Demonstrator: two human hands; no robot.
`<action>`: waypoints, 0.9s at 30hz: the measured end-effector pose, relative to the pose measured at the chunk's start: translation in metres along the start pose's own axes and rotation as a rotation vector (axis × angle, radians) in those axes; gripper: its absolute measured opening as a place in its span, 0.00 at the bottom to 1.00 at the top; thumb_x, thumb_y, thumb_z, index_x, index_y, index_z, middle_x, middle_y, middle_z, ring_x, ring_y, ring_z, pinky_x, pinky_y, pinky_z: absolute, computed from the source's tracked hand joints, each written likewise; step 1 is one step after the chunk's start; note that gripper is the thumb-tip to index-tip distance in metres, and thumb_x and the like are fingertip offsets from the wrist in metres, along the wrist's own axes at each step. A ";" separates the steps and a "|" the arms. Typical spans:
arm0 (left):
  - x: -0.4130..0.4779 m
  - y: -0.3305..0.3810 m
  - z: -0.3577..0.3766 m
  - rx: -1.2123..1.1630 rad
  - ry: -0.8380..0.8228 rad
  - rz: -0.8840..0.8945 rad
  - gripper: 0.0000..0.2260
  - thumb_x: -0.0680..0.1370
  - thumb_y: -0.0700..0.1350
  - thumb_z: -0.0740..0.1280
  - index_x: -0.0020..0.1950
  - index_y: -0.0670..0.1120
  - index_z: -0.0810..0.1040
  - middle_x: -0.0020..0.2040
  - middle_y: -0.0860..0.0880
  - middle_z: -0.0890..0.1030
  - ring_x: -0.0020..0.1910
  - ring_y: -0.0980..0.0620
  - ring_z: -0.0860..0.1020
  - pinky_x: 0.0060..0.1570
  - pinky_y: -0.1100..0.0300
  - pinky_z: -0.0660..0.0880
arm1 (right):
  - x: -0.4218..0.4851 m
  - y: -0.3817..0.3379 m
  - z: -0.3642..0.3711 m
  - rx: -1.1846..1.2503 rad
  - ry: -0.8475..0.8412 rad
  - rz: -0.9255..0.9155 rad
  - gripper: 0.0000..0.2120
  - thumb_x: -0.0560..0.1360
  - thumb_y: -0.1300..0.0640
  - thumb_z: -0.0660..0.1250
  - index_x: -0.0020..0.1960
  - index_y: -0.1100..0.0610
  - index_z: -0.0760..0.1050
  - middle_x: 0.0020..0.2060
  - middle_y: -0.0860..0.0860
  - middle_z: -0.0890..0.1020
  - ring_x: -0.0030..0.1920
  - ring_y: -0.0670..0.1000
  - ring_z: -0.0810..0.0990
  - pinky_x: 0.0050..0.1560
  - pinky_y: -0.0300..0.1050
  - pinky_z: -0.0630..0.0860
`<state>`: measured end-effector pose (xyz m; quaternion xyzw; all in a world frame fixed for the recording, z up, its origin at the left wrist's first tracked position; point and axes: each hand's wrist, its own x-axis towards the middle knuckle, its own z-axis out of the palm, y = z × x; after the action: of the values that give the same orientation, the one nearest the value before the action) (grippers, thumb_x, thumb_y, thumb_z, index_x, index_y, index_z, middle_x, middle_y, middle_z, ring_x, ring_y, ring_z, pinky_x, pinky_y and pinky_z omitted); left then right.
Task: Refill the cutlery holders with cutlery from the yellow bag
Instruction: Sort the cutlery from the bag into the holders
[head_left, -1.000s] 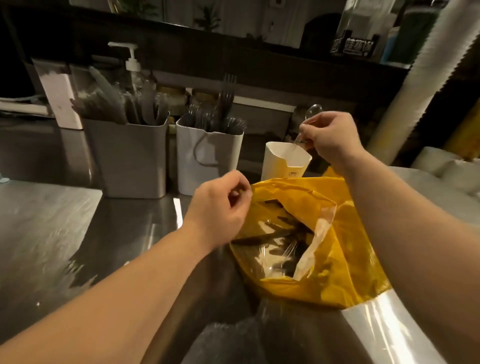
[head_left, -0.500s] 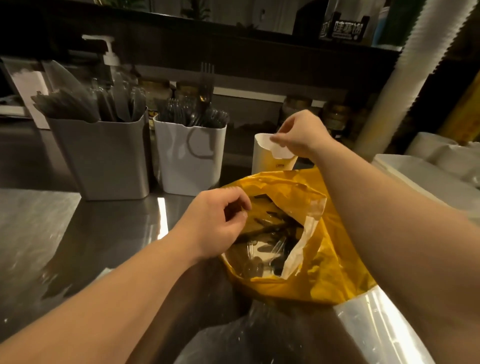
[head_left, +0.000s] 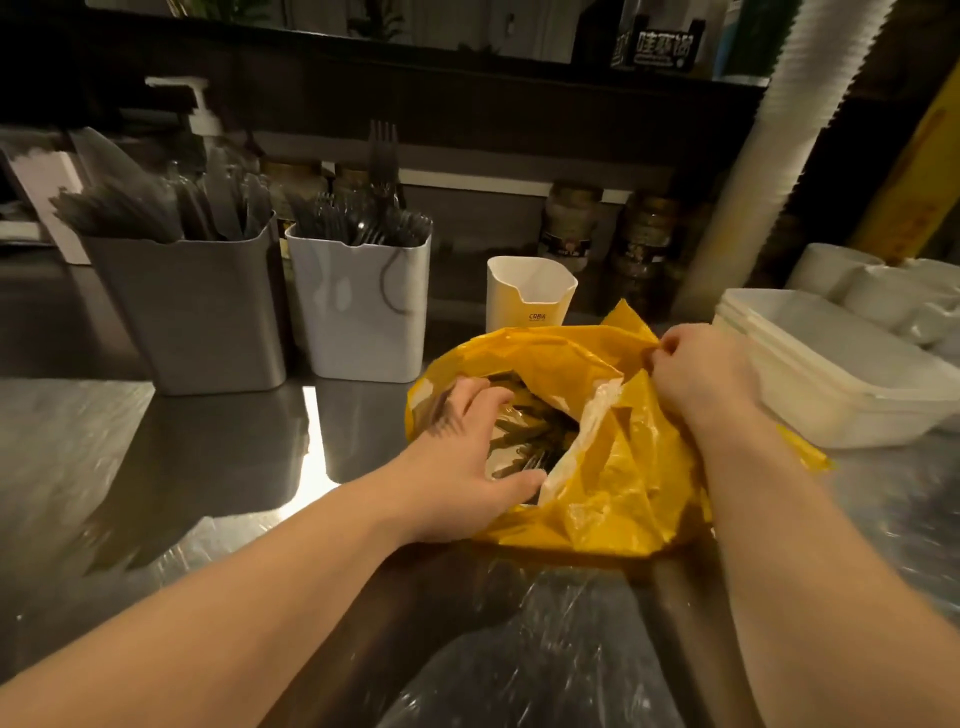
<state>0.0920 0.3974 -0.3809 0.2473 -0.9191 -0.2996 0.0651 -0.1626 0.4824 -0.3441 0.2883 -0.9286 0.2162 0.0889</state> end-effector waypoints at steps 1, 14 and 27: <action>0.000 -0.001 0.000 0.009 -0.002 -0.007 0.40 0.77 0.66 0.65 0.80 0.59 0.45 0.79 0.64 0.41 0.81 0.50 0.47 0.79 0.44 0.55 | 0.000 -0.003 -0.002 0.058 0.073 -0.052 0.12 0.83 0.49 0.61 0.56 0.54 0.79 0.45 0.51 0.79 0.45 0.54 0.75 0.43 0.48 0.72; -0.001 -0.006 0.007 0.166 -0.007 -0.013 0.52 0.70 0.73 0.67 0.77 0.62 0.33 0.81 0.57 0.37 0.81 0.44 0.36 0.79 0.40 0.47 | -0.027 -0.020 -0.026 0.671 0.597 -0.404 0.14 0.82 0.55 0.57 0.51 0.64 0.77 0.44 0.51 0.76 0.45 0.49 0.73 0.43 0.30 0.67; 0.007 -0.002 0.002 0.148 0.038 -0.047 0.41 0.77 0.63 0.68 0.81 0.56 0.47 0.80 0.52 0.58 0.79 0.45 0.56 0.78 0.46 0.57 | -0.069 -0.054 -0.044 0.668 -0.025 -0.761 0.06 0.76 0.63 0.64 0.47 0.55 0.78 0.45 0.48 0.81 0.49 0.47 0.80 0.48 0.37 0.80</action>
<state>0.0863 0.3933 -0.3841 0.2788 -0.9313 -0.2275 0.0572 -0.0739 0.4970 -0.3057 0.6215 -0.6390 0.4502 0.0530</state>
